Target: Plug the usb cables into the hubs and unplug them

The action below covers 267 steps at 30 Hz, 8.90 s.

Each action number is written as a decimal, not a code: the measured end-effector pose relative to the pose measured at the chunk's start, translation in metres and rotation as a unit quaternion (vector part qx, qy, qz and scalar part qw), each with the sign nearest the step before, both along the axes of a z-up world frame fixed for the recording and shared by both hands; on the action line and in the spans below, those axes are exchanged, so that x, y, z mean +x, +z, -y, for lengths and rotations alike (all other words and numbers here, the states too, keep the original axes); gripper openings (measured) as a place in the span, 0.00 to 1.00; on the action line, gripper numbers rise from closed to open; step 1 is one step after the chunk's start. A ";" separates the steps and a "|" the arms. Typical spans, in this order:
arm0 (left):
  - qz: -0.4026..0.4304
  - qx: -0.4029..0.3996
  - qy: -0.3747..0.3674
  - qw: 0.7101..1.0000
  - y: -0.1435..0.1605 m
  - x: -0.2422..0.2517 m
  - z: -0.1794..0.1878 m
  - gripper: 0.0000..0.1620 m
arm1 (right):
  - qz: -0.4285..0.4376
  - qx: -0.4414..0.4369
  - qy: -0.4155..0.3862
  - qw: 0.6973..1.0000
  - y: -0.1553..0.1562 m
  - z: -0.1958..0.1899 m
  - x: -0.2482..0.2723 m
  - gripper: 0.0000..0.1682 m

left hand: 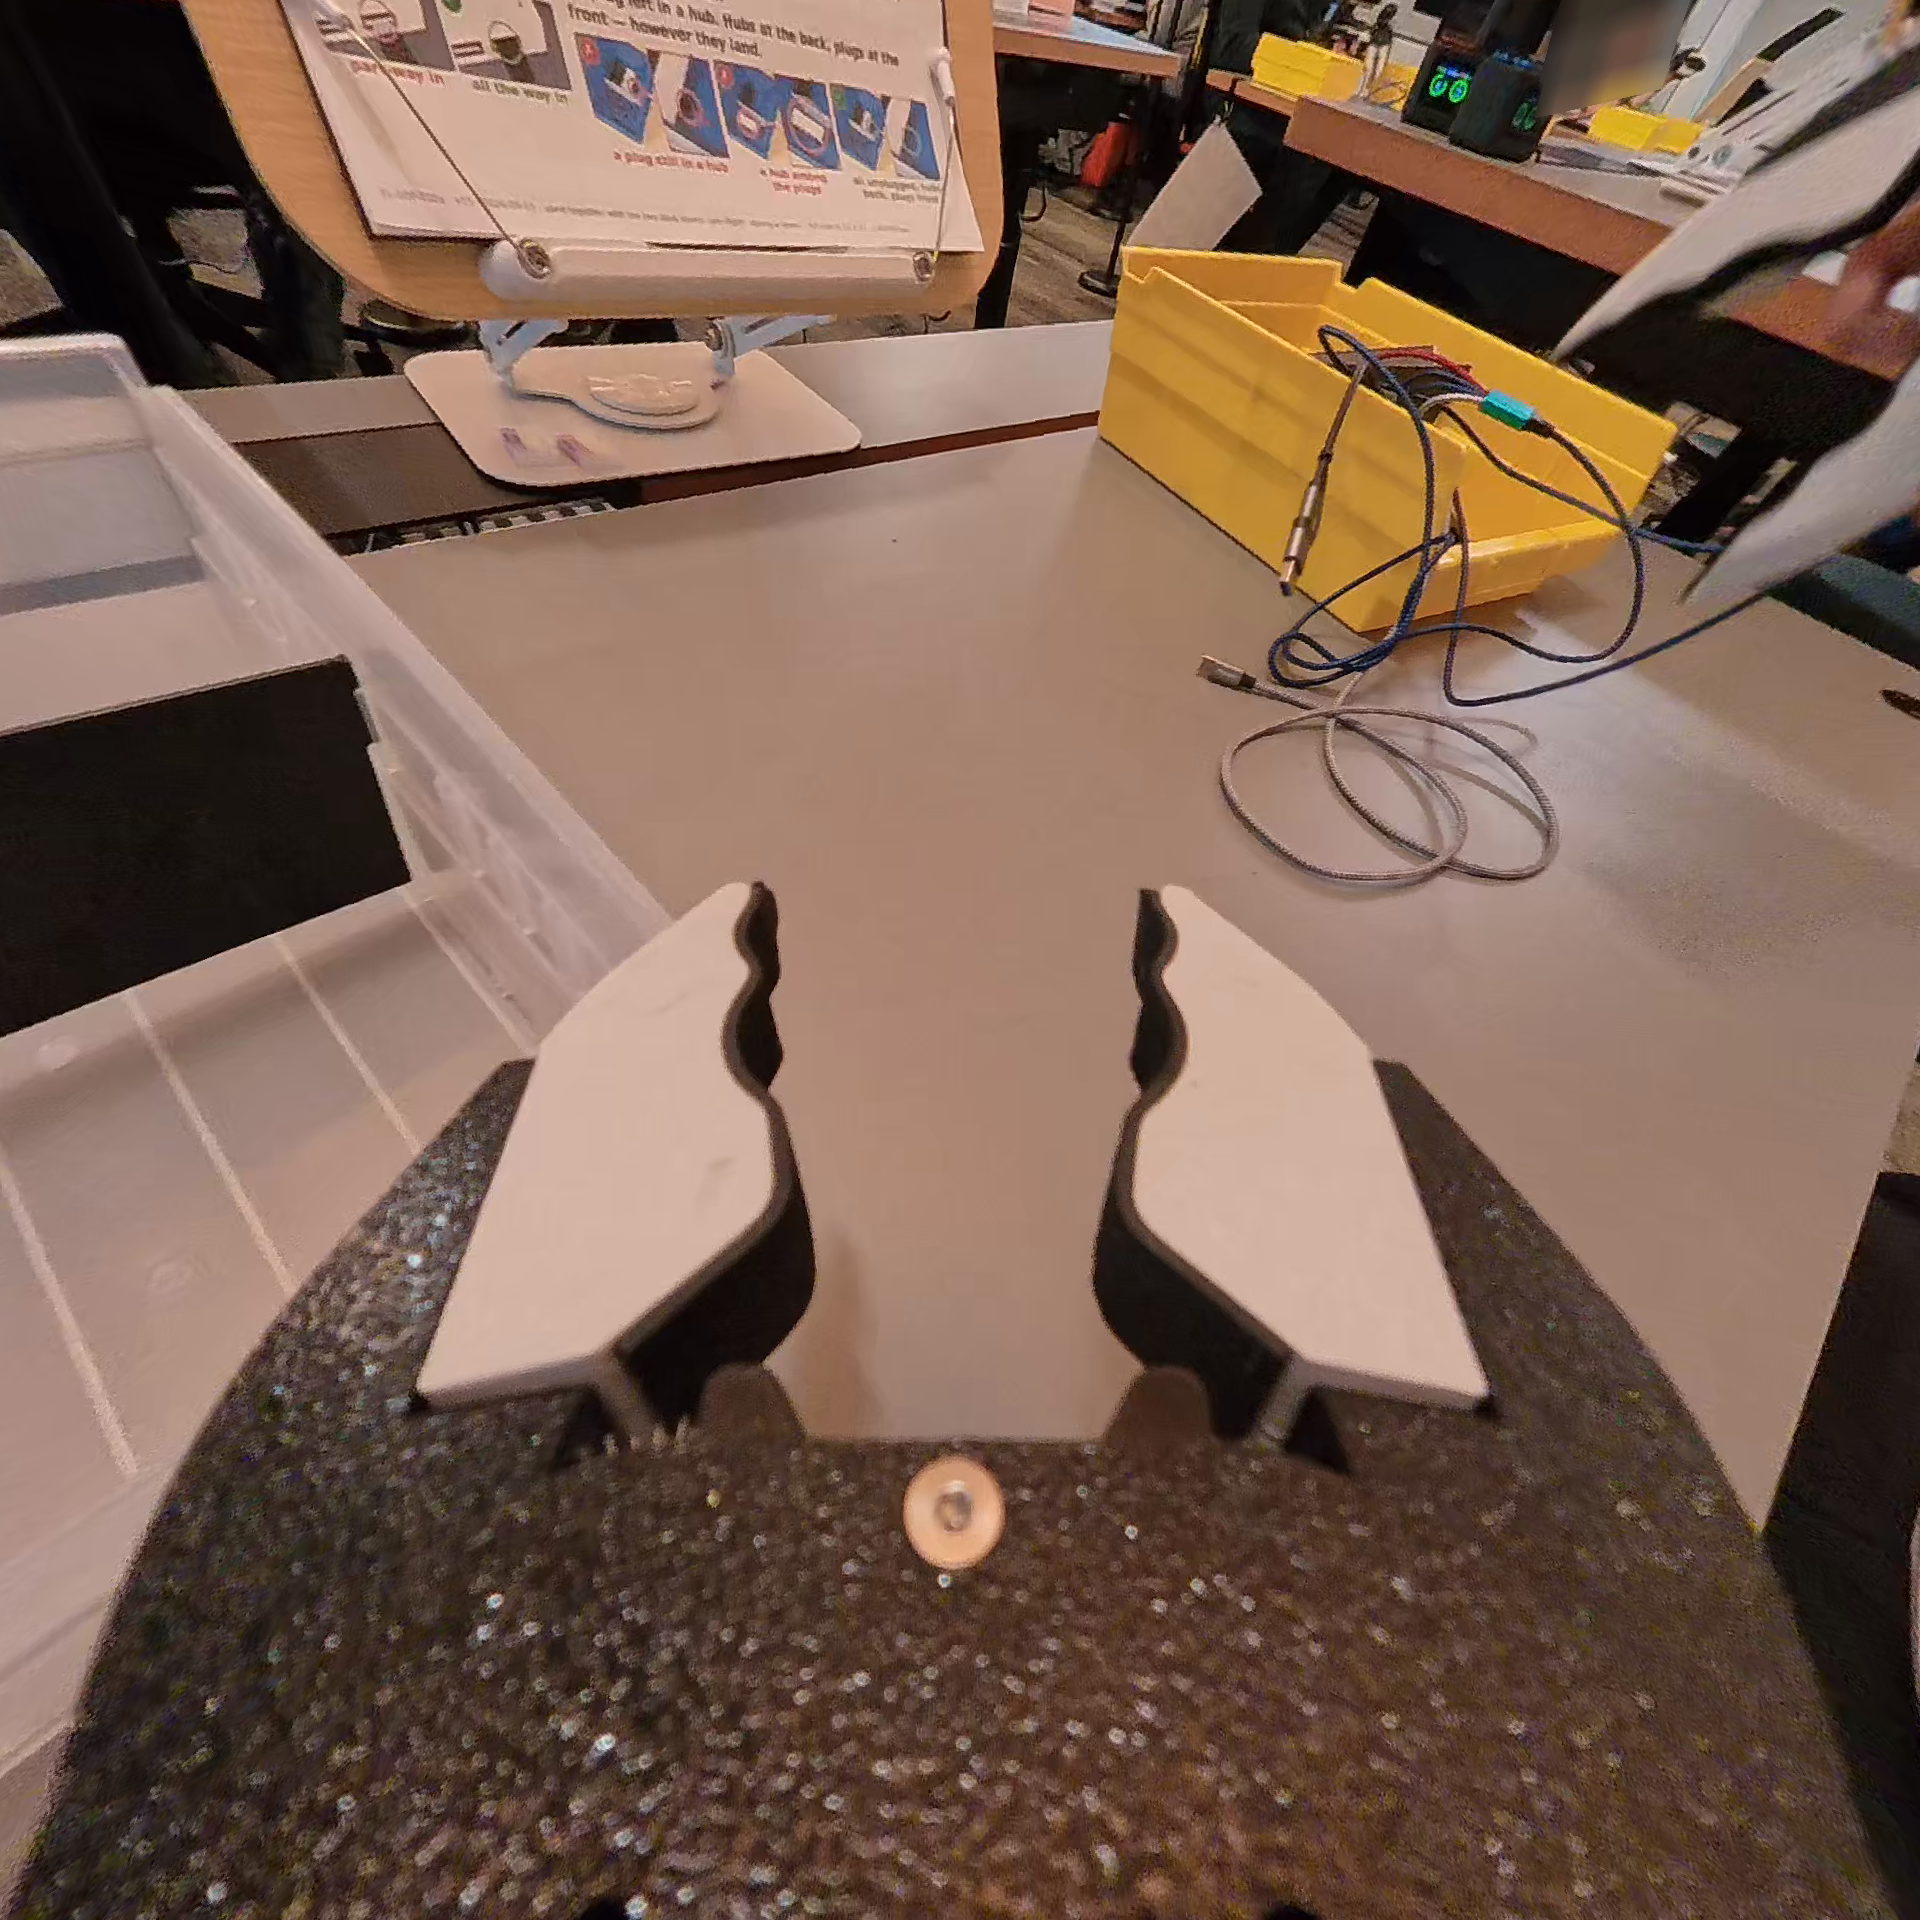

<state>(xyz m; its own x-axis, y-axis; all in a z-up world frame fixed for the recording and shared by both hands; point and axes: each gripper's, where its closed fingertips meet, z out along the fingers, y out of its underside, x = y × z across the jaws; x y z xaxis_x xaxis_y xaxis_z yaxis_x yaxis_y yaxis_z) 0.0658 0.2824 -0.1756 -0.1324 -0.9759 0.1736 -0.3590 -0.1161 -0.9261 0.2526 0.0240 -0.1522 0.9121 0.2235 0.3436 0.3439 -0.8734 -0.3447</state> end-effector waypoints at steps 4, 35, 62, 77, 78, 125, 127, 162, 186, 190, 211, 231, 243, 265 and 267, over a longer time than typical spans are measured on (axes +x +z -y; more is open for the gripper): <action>-0.012 0.002 -0.013 1.000 -0.004 0.002 0.008 0.41 | 0.088 -0.107 0.006 0.990 -0.060 -0.010 0.001 0.60; -0.009 0.011 -0.015 1.000 0.001 -0.002 0.007 0.42 | -0.046 -0.202 0.042 0.977 -0.093 0.044 0.035 0.05; -0.028 -0.002 -0.015 1.000 -0.014 0.003 0.006 0.41 | -0.060 0.014 -0.087 0.994 0.059 0.093 0.164 0.04; -0.056 0.007 -0.022 0.998 -0.030 0.007 0.010 0.41 | 0.058 -0.204 -0.166 0.963 -0.097 0.107 0.222 0.08; -0.056 0.006 -0.020 0.998 -0.031 0.007 0.009 0.41 | 0.038 -0.218 -0.171 0.960 -0.094 0.111 0.217 0.16; -0.046 0.001 -0.033 0.998 -0.019 0.006 0.017 0.41 | -0.008 0.021 -0.314 0.949 -0.004 0.100 0.199 0.02; -0.049 0.002 -0.033 0.998 -0.021 0.006 0.017 0.41 | 0.017 -0.006 -0.300 0.954 -0.021 0.097 0.213 0.02; -0.059 0.059 -0.074 0.994 -0.023 0.026 0.059 0.41 | -0.024 0.200 -0.258 0.945 0.081 0.114 0.155 0.56; -0.327 0.061 -0.080 0.940 -0.013 0.366 0.259 0.53 | 0.078 0.343 -0.471 0.809 0.001 0.221 0.151 0.59; -0.382 0.080 -0.051 0.919 -0.042 0.382 0.256 0.52 | 0.082 0.335 -0.477 0.808 -0.003 0.229 0.154 0.59; -0.391 0.101 -0.078 0.912 -0.082 0.150 0.137 0.06 | -0.162 0.533 -0.169 0.813 0.108 0.116 0.020 0.52; -0.420 -0.004 0.102 0.902 -0.079 -0.232 0.018 0.06 | -0.332 0.225 -0.138 0.906 -0.028 -0.344 -0.140 0.53; -0.419 -0.072 0.249 0.870 -0.078 -0.328 -0.058 0.05 | -0.180 0.160 -0.183 0.953 -0.092 -0.360 -0.092 0.15; -0.446 -0.046 0.191 0.873 -0.079 -0.177 -0.212 0.05 | -0.082 0.177 -0.336 0.921 -0.056 0.132 0.142 0.11; -0.431 -0.043 0.186 0.882 -0.079 -0.142 -0.231 0.05 | -0.054 0.176 -0.367 0.912 -0.055 0.160 0.179 0.11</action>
<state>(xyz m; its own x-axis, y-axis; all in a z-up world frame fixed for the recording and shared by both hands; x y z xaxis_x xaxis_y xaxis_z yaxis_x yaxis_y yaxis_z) -0.0765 0.5130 -0.2547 0.4106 -0.9026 0.1291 -0.8480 -0.4301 -0.3098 0.4318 -0.1364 -0.2074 0.8047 -0.5667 0.1769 -0.3403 -0.6845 -0.6447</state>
